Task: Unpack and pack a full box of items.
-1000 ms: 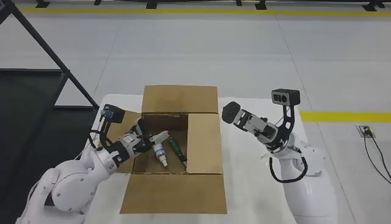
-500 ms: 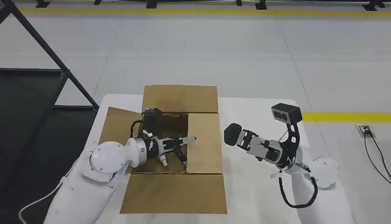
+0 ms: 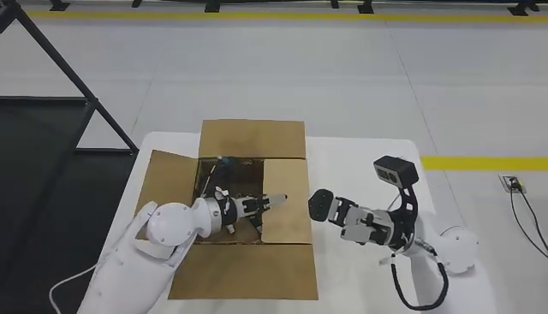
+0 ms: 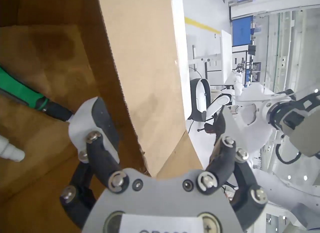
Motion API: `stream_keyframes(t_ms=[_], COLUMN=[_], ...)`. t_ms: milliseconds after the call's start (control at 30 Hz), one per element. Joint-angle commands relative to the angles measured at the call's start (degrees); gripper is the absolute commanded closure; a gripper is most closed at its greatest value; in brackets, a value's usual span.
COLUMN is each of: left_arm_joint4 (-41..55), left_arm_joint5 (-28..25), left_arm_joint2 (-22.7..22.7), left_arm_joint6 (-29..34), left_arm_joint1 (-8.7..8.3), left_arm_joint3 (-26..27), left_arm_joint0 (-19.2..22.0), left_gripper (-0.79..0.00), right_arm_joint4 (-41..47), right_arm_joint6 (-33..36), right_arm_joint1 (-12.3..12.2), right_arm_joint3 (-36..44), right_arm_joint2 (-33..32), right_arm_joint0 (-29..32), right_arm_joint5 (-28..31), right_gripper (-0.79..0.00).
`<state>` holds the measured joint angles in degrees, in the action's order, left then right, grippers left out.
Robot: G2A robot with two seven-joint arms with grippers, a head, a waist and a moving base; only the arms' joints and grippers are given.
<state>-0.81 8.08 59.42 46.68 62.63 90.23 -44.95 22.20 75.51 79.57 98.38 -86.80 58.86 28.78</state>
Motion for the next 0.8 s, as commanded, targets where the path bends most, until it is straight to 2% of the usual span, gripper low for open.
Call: stream_keyframes(t_ms=[0, 167, 433, 533, 633, 767], left_arm_joint4=[0.6, 2.3, 0.8, 0.4, -0.7, -1.9], left_arm_joint5=[-0.9, -2.3, -2.9, -2.7, -2.5, -2.2], left_arm_joint2=[-0.3, 1.7, 4.6, 4.5, 3.5, 2.9], left_arm_joint6=[-0.8, -0.4, -1.0, -1.3, -1.3, -1.6], left_arm_joint1=[0.25, 0.12, -0.41, -0.29, -0.09, 0.07], left_arm_joint3=[-0.2, 1.8, 9.3, 10.5, 10.8, 10.2], left_arm_joint0=[0.5, 0.8, -0.4, 0.4, 1.4, 2.0], left_gripper=[-0.785, -0.785, -0.785, -0.785, -0.785, -0.785], right_arm_joint4=[-0.6, -0.7, -1.8, -6.5, -15.0, -16.1], right_arm_joint6=[0.5, 0.3, -0.4, -2.4, -7.0, -8.3], right_arm_joint1=[-0.5, -1.8, -3.6, -4.2, -4.6, -5.2], right_arm_joint3=[1.0, 2.3, 2.2, 0.0, -0.6, -0.2], right_arm_joint2=[0.1, 0.6, 1.8, 0.6, -0.2, -1.0], right_arm_joint0=[0.5, 1.2, 0.7, 0.3, 0.2, 1.0], right_arm_joint5=[-0.5, -0.3, 0.4, 0.2, -3.4, -4.7], right_gripper=[-0.785, -0.785, -0.785, -0.785, -0.785, -0.785])
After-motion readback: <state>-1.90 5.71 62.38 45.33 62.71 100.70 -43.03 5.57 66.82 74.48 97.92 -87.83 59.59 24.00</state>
